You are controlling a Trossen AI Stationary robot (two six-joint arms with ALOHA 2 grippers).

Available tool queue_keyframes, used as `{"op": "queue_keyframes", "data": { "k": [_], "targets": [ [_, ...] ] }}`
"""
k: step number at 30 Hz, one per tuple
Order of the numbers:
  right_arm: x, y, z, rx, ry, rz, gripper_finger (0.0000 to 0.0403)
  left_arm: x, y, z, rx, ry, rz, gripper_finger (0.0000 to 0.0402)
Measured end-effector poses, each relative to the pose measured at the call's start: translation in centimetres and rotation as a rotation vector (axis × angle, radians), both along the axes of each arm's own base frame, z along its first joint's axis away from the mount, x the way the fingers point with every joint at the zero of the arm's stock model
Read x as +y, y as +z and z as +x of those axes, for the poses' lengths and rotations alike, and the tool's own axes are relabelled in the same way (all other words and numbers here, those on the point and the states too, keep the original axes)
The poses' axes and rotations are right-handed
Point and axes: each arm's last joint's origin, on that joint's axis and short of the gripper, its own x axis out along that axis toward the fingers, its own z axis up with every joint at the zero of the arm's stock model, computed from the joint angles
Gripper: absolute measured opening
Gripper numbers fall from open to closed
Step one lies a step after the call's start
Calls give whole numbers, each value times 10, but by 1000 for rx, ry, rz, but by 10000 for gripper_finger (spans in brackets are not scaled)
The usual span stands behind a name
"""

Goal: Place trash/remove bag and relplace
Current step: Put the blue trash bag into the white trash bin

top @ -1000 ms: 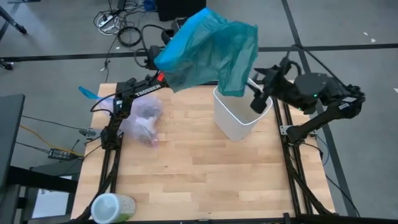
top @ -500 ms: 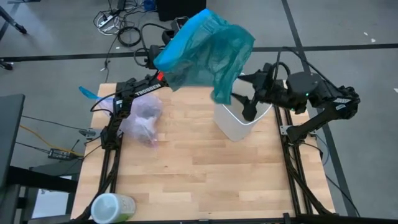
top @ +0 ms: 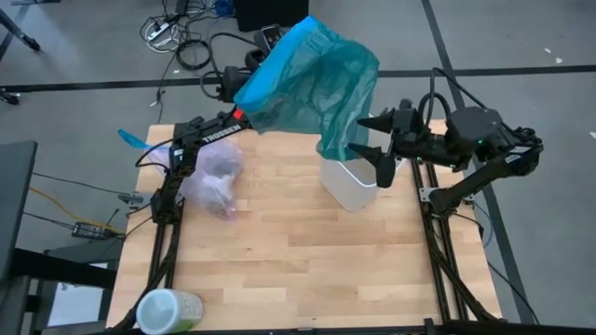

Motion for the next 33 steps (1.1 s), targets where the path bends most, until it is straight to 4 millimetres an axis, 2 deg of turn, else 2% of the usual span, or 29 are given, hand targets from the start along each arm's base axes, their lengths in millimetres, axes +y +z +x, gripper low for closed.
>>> {"op": "queue_keyframes", "data": {
  "k": [5,10,19,22,24,26,28,29,33],
  "targets": [
    [3,2,5,-36,33,6,289,1,-1,1,15,10,-5,5],
    [0,0,13,-28,-6,7,292,0,-1,2,19,24,-1,5],
    [-8,-21,53,55,-153,-14,273,-5,-1,3,14,9,0,5],
    [-11,-25,61,90,-223,-63,236,-9,0,2,-6,-17,6,5],
    [-13,-27,66,103,-268,-84,192,-12,0,2,-13,-32,5,5],
    [-14,-28,71,105,-290,-104,131,-15,0,3,-14,-41,5,5],
    [-14,-26,73,108,-291,-153,52,-16,0,3,-15,-48,8,5],
    [-12,-24,72,112,-292,-185,27,-16,0,3,-17,-52,13,5],
    [-4,-11,52,121,-431,-242,3,-18,0,2,-11,-70,62,5]
  ]
}}
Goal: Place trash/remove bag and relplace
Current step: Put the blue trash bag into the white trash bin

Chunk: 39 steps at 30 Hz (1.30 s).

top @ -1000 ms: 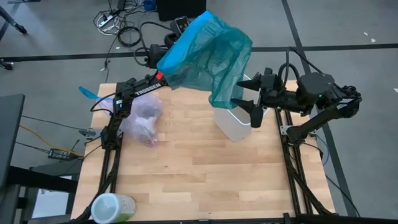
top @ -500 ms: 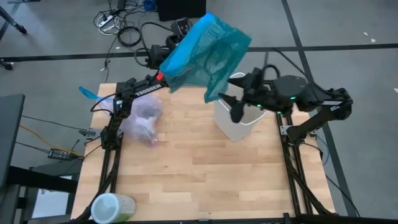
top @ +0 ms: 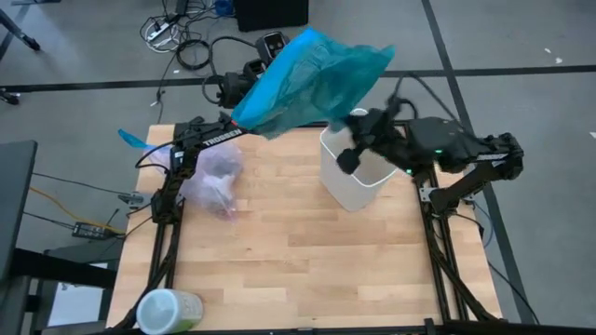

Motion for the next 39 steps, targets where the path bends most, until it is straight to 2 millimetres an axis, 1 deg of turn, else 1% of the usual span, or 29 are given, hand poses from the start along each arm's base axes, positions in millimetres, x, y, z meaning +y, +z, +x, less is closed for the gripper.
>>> {"op": "queue_keyframes", "data": {
  "k": [2,4,6,9,11,13,16,21,24,27,30,34,39],
  "targets": [
    [3,11,-20,-3,-106,-12,1,0,0,0,9,-7,25,5],
    [6,21,-43,-13,-177,-9,1,0,-1,2,38,-6,46,3],
    [7,28,-63,-32,-216,8,0,1,-4,9,120,13,55,3],
    [10,30,-80,-6,-318,16,0,3,-14,26,309,68,60,2],
    [10,29,-86,9,-303,7,0,4,-25,38,449,120,82,2],
    [11,28,-88,-8,-295,18,0,6,-35,47,578,171,111,2],
    [10,25,-86,6,-306,9,0,8,-49,55,731,236,161,1],
    [14,16,-77,53,-308,-23,0,11,-68,61,908,353,293,1],
    [18,6,-73,96,-294,-52,0,16,-73,62,967,436,296,1],
    [20,-4,-72,109,-289,-60,0,27,-76,60,1005,496,287,1],
    [20,-18,-71,152,-289,-90,0,33,-83,59,1088,543,324,1],
    [11,-39,-71,195,-331,-113,0,36,-96,58,1218,615,373,1],
    [0,-59,-80,206,-369,-115,0,42,-102,56,1305,746,400,1]
  ]
}}
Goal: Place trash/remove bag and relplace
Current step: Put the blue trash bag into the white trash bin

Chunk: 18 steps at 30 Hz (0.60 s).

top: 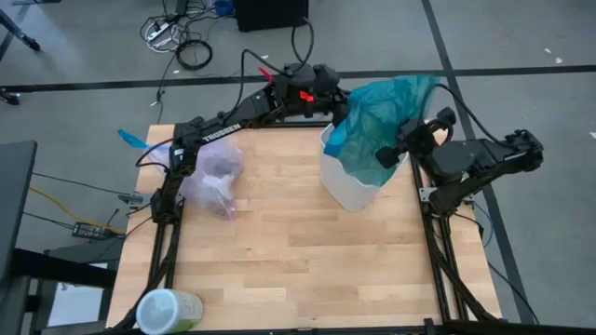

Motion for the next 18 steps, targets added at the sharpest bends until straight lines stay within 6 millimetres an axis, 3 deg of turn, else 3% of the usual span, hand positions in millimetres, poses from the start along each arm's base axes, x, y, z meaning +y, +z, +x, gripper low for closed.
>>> {"op": "queue_keyframes", "data": {
  "k": [6,13,18],
  "targets": [
    [-1,-12,-15,75,27,-30,19,10,-2,-4,29,92,28,1],
    [-7,-7,-32,15,36,-6,94,27,-6,-11,73,147,17,1],
    [-4,-6,-38,-69,75,30,122,34,-14,-15,155,167,-2,1]
  ]
}}
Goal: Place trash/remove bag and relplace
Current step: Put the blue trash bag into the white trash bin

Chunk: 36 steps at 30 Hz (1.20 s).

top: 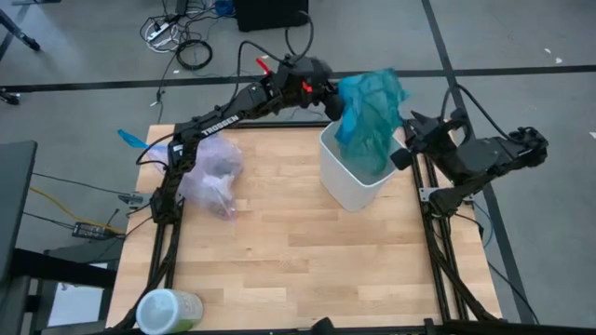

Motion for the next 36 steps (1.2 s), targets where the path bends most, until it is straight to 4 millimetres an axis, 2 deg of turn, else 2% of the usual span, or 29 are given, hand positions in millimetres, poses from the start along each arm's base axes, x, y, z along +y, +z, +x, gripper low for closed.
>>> {"op": "queue_keyframes", "data": {
  "k": [7,10,14,19,22,24,26,30,36],
  "targets": [
    [13,10,0,-76,91,41,120,-2,-9,-4,126,2,1,1],
    [12,10,-1,-41,82,22,112,-8,-6,-7,118,-87,-50,1],
    [1,10,-2,-18,13,9,81,-24,1,-9,96,-218,-98,1],
    [-23,12,-9,28,-139,-11,14,-37,22,-22,41,-280,-109,1],
    [-36,15,-17,-26,-223,9,8,-46,37,-34,-3,-305,-118,1],
    [-41,15,-17,-98,-219,33,11,-52,47,-42,-24,-320,-111,1],
    [-44,14,-12,-143,-154,52,6,-57,56,-49,-47,-326,-105,1],
    [-48,5,11,-135,-82,79,2,-65,66,-58,-76,-340,-100,1],
    [-53,-32,52,4,55,233,0,-70,70,-62,-85,-360,-110,1]
  ]
}}
